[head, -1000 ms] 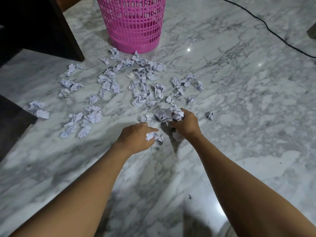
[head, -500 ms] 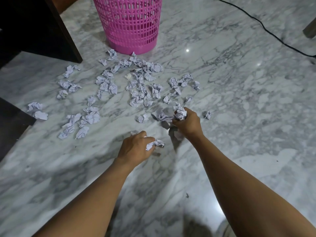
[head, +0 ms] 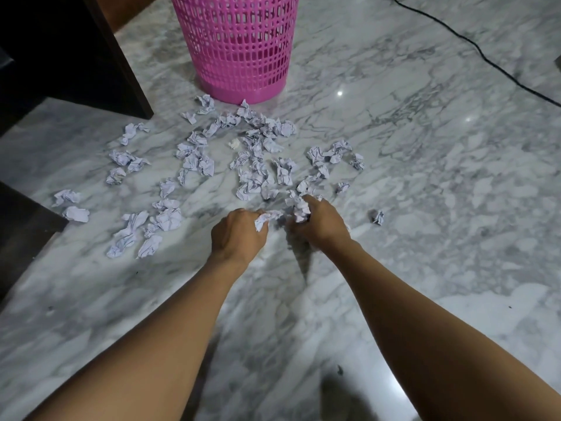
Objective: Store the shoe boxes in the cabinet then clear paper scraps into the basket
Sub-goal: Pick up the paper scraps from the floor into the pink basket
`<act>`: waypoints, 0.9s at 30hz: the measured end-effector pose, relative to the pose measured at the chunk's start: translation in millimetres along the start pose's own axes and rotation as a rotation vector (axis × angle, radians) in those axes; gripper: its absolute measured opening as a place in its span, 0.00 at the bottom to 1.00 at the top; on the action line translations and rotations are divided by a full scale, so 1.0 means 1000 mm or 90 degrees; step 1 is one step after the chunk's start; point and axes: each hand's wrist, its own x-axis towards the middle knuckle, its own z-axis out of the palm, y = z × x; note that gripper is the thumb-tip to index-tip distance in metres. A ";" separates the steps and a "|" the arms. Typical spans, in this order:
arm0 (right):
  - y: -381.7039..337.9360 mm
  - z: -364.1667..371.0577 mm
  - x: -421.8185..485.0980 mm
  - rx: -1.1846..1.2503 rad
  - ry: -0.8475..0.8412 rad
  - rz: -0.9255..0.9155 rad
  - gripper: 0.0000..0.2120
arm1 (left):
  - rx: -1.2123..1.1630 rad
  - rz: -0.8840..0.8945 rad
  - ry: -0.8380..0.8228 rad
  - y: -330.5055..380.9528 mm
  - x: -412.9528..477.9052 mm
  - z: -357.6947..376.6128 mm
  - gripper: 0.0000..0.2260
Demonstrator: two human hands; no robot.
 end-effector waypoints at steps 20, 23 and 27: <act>-0.018 -0.009 -0.003 0.334 0.072 0.029 0.11 | -0.230 -0.114 0.016 -0.002 0.011 -0.019 0.13; -0.048 -0.037 0.011 0.403 0.069 0.007 0.10 | -0.324 -0.142 0.065 0.019 0.031 -0.055 0.17; -0.110 -0.078 0.034 0.468 0.085 -0.047 0.10 | -0.381 -0.092 0.108 0.045 0.064 -0.113 0.15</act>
